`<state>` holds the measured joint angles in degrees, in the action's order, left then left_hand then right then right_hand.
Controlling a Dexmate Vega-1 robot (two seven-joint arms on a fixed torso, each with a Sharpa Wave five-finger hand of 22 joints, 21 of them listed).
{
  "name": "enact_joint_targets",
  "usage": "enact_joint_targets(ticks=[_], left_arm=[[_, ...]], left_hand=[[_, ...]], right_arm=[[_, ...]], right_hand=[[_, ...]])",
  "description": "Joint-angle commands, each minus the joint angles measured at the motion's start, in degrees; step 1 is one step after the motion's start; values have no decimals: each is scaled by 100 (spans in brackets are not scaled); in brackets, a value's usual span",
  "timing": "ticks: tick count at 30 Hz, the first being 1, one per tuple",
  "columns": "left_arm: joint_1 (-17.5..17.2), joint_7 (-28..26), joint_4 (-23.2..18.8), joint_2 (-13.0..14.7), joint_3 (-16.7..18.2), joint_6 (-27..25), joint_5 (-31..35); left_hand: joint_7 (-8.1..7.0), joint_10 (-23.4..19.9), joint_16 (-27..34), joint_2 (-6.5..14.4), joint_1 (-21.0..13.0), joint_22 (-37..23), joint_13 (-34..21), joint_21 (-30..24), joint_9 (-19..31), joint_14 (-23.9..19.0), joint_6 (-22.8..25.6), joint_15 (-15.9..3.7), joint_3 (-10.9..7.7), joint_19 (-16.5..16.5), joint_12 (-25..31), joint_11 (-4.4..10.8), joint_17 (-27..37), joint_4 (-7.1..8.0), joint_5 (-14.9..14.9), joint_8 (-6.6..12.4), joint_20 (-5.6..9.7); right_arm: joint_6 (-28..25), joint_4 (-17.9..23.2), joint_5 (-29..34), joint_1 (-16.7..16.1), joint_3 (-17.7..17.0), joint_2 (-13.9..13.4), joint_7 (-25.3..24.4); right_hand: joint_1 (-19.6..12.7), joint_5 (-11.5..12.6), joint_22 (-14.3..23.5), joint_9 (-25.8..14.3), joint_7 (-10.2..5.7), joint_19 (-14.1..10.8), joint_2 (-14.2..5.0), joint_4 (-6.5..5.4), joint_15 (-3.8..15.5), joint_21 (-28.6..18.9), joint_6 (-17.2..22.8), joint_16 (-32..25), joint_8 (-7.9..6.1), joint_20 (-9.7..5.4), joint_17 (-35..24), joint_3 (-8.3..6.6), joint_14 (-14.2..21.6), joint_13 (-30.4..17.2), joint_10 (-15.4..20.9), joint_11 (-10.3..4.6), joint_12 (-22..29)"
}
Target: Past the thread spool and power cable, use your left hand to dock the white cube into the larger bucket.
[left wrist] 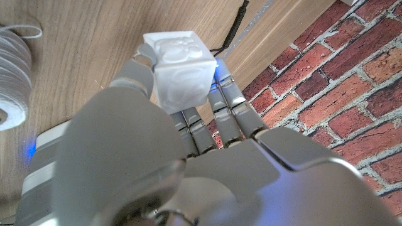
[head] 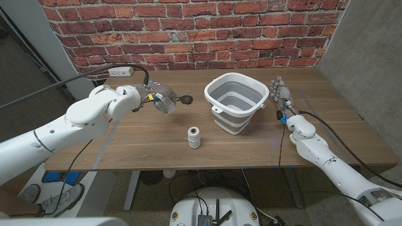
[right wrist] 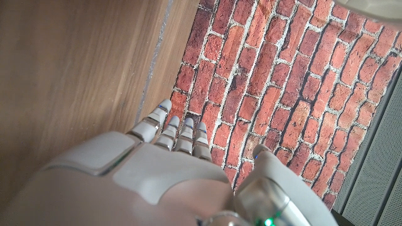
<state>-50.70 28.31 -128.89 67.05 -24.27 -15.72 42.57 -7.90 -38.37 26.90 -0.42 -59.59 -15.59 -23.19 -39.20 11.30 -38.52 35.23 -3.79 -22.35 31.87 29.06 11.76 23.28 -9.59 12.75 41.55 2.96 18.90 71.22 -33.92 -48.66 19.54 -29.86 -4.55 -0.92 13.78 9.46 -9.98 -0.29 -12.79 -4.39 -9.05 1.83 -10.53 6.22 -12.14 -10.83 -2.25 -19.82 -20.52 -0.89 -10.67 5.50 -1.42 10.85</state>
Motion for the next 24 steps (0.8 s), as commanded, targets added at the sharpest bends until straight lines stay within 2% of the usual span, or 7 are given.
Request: enact_joint_targets(ticks=[1,24], left_arm=[[426,267,-63,-86,29,249,-4],[1416,870,191,-637,-248,831,-7]], left_hand=[[-22,-261,-14,319,-279,-31,-73,-63,24,-69,75,-987,19,21,67,-5,32,-9,35,33,855],[-15,-327,-71,358,-325,-51,-176,-182,25,-120,124,-988,34,-21,100,-2,77,-19,43,55,853]], right_arm=[[-14,49,-22,-29,-19,-27,16],[15,-18,-18,-11,-32,-22,16]], right_hand=[[33,0,22,-23,-1,-1,-345,-17,102,-35,57,-37,-12,-21,-5,-13,-1,-15,19,-43,19],[36,-1,22,-23,6,2,-349,-21,104,-34,63,-41,-10,-31,-9,-3,-17,-15,17,-34,19]])
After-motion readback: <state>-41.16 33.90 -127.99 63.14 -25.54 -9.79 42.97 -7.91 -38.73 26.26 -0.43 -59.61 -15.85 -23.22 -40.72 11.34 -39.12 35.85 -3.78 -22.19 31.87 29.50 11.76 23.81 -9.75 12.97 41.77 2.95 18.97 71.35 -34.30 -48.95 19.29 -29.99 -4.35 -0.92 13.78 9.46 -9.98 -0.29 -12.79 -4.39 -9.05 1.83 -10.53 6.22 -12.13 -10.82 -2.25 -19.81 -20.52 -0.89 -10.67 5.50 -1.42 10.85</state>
